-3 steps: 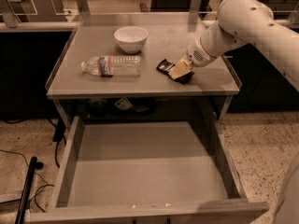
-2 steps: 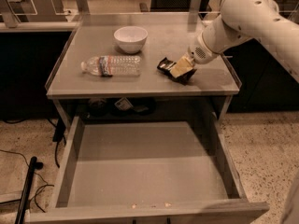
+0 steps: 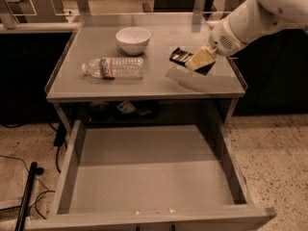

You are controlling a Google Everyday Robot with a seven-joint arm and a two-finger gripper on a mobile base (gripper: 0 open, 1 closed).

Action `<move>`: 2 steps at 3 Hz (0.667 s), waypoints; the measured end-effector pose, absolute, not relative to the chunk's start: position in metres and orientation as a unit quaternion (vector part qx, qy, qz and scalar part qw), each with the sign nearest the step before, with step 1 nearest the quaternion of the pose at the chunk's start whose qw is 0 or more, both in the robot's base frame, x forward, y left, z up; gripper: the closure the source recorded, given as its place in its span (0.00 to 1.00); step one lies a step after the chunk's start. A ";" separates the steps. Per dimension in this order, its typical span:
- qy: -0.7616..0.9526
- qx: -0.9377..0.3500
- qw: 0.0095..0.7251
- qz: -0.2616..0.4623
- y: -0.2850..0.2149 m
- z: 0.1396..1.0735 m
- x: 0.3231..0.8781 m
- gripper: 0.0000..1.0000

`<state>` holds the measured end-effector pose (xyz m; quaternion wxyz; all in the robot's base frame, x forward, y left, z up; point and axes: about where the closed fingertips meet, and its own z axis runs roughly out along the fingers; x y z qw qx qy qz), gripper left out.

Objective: Place rxbar chocolate into top drawer

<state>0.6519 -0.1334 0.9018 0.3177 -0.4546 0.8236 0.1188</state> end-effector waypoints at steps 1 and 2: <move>0.815 -0.465 0.325 0.116 -0.145 0.918 0.621 1.00; 0.814 -0.471 0.323 0.112 -0.160 0.924 0.583 1.00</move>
Offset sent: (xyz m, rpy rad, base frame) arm -0.1168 -0.0503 0.0282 -0.0317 -0.0242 0.0311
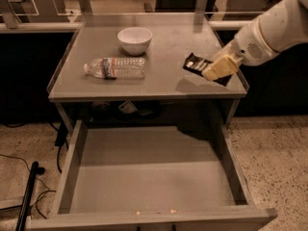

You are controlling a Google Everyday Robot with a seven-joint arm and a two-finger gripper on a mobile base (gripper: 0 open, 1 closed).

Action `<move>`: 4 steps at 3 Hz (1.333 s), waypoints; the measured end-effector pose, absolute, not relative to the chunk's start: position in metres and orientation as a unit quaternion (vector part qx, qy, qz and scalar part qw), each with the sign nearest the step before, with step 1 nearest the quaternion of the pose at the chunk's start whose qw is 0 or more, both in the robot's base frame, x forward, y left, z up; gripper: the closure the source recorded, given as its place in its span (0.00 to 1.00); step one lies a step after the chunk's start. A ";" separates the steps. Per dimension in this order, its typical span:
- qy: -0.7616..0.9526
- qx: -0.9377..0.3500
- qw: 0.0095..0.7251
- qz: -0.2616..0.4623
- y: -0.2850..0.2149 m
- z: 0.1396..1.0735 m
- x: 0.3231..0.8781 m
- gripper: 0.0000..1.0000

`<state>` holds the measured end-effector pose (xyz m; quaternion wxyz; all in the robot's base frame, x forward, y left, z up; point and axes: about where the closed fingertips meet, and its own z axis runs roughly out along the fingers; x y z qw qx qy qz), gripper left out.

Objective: Place rxbar chocolate into top drawer

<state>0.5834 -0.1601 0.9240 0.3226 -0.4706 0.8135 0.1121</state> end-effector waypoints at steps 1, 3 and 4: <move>0.814 -0.485 0.302 0.110 -0.164 0.917 0.546 1.00; 0.824 -0.489 0.252 0.135 -0.160 0.875 0.495 1.00; 0.824 -0.487 0.250 0.142 -0.157 0.869 0.492 1.00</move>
Offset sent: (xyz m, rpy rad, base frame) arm -0.1028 -0.0056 -0.0437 -0.0447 0.1372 0.0652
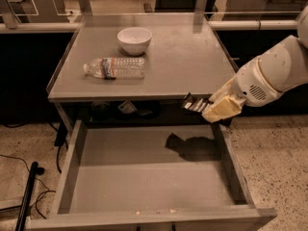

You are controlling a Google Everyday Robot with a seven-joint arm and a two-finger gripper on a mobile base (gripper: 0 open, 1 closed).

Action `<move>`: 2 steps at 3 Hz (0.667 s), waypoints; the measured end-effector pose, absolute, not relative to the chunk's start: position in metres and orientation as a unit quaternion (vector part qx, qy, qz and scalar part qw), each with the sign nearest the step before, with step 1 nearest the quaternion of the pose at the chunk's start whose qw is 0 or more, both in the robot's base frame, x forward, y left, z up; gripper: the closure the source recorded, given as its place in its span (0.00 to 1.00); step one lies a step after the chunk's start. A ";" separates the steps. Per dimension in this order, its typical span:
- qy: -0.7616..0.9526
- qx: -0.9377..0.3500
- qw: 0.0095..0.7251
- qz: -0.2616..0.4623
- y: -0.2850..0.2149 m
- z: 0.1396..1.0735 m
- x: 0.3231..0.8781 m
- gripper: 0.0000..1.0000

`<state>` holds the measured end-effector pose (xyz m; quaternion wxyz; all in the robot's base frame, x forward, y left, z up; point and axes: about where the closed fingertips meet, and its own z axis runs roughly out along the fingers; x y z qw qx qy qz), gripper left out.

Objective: Place rxbar chocolate into top drawer

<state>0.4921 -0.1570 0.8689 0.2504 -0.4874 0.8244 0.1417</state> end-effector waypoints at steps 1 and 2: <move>0.821 -0.473 0.266 0.179 -0.144 0.844 0.481 1.00; 0.811 -0.441 0.310 0.228 -0.118 0.815 0.464 1.00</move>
Offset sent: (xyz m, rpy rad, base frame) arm -0.0465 0.0671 -0.0914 0.4170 -0.0398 -0.0906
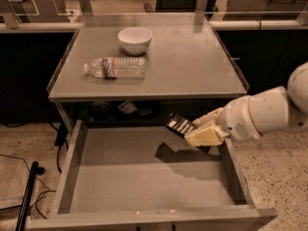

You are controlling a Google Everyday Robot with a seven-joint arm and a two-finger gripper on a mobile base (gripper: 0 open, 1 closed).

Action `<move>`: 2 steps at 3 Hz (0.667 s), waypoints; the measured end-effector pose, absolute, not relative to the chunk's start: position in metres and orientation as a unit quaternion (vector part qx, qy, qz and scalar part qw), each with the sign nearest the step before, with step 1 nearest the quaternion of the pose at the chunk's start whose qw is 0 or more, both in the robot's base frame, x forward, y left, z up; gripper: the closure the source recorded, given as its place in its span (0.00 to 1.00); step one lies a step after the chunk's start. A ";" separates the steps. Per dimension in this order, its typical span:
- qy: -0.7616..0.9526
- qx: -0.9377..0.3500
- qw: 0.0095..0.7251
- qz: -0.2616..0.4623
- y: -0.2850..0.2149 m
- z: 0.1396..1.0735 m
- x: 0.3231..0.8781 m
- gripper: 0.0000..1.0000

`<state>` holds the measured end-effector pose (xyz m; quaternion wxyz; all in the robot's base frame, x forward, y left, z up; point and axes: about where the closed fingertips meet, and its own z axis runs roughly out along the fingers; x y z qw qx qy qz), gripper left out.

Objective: Place rxbar chocolate into top drawer

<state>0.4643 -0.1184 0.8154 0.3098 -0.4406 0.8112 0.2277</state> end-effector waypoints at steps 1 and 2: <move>0.809 -0.426 0.329 0.237 -0.096 0.784 0.453 1.00; 0.820 -0.423 0.314 0.222 -0.082 0.745 0.449 1.00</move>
Offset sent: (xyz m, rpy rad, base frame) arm -0.0143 0.0631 -0.1355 -0.0950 0.0532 -0.0371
